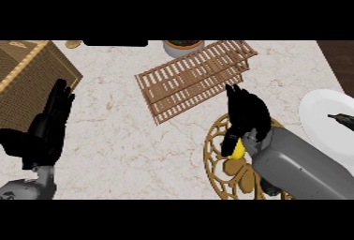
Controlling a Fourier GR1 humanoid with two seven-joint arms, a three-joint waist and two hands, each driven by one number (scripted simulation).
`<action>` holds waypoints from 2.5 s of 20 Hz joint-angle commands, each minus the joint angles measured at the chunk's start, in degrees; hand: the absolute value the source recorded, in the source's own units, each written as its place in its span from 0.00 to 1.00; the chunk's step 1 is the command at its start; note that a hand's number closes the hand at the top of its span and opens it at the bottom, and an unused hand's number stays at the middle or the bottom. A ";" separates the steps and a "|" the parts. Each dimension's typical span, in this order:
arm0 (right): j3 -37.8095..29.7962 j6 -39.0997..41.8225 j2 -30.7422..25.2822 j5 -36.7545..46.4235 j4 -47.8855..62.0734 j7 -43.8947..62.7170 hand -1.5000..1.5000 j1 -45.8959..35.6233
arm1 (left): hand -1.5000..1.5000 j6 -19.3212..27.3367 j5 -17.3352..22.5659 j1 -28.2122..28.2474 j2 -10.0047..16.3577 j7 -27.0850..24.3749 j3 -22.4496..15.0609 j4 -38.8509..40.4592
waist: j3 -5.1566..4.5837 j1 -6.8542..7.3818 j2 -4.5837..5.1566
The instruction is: Pick the lemon from the placemat and place it in the tiered shelf
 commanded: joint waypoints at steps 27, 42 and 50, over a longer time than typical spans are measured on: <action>-7.09 2.84 8.88 18.89 5.42 -2.05 0.00 15.66 | 0.50 -3.34 -3.42 3.82 -2.49 1.35 4.22 -4.49 | 0.16 -0.69 0.04; -9.84 4.72 15.38 27.84 15.27 -11.25 1.00 17.32 | 0.50 -3.58 -7.90 1.35 -7.65 1.46 3.27 -2.09 | 0.15 -0.76 0.12; -1.60 3.93 13.09 31.87 9.55 -26.03 1.00 20.07 | 0.50 -6.60 -5.72 1.19 -5.70 1.76 6.30 -1.45 | 0.19 -0.57 0.06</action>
